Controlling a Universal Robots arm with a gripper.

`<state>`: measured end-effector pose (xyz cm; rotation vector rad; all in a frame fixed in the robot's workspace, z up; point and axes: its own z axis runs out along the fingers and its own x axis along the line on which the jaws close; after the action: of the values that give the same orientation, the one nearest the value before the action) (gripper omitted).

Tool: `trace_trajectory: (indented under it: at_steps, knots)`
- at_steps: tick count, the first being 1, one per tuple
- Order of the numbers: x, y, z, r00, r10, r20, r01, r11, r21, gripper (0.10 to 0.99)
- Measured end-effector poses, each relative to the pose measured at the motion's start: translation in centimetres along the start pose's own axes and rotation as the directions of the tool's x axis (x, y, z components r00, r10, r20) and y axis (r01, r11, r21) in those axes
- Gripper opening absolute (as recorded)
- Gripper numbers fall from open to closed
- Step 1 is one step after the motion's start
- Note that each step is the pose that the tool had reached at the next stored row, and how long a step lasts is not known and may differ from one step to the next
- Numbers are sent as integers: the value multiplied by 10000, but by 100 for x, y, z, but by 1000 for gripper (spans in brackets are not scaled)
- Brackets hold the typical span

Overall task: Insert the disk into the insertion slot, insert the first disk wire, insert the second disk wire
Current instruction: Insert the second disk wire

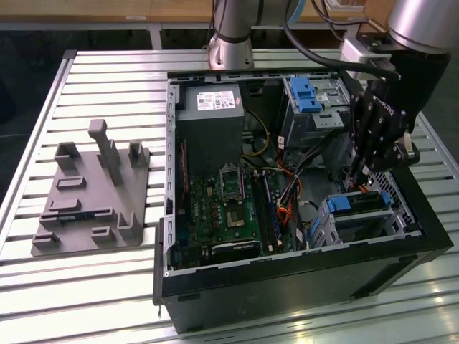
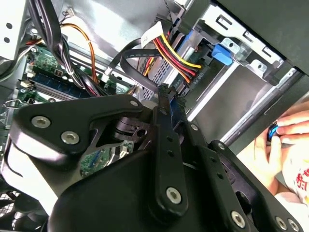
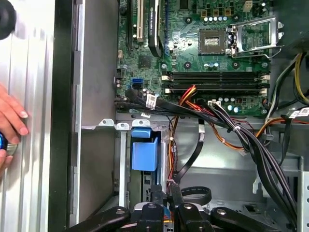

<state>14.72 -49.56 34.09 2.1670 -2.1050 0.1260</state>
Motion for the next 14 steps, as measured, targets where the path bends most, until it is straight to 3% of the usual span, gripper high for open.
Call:
trace_trajectory:
  at_steps: [6,14]
  knots:
    - [65,-7,10,9995,0,326,-1,10000,9,196]
    - [179,-14,36,9978,-1,662,0,10000,18,196]
